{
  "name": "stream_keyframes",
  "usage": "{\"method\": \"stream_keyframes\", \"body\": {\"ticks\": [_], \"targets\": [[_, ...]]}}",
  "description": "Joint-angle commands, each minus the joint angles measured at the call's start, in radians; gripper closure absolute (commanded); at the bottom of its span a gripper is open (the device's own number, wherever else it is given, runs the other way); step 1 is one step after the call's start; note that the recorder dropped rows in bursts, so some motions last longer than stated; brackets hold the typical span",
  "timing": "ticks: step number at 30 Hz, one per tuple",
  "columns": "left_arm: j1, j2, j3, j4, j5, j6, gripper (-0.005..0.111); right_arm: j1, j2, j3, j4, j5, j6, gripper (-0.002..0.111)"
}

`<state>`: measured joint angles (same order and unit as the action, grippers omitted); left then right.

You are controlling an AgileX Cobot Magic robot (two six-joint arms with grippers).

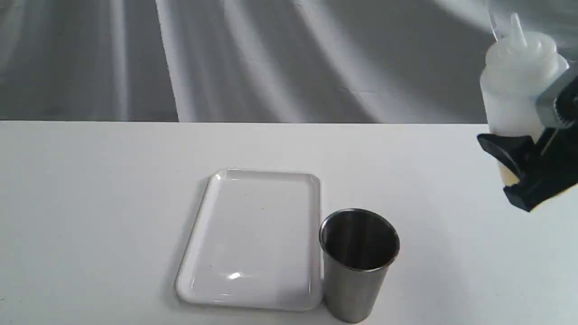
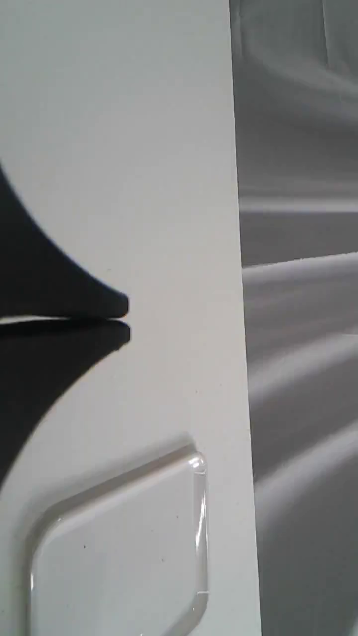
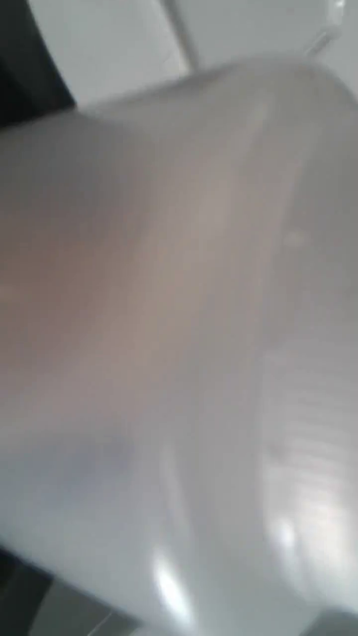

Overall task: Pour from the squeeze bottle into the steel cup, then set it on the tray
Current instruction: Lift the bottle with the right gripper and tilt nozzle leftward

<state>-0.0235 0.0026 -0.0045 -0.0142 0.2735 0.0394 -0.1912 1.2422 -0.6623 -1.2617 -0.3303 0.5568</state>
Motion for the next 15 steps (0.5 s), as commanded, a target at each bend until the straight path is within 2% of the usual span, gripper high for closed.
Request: {"method": "stream_keyframes", "body": {"ticks": [1, 6, 15], "targets": [[0.002, -0.003, 0.004, -0.001, -0.008, -0.006, 0.107, -0.005, -0.048, 0.048, -0.048, 0.039, 0.005, 0.107], [0.002, -0.003, 0.004, -0.001, -0.008, -0.003, 0.107, 0.042, -0.068, 0.114, -0.179, 0.052, 0.005, 0.107], [0.002, -0.003, 0.004, -0.001, -0.008, -0.003, 0.107, 0.113, -0.068, 0.155, -0.251, 0.205, 0.027, 0.106]]}}
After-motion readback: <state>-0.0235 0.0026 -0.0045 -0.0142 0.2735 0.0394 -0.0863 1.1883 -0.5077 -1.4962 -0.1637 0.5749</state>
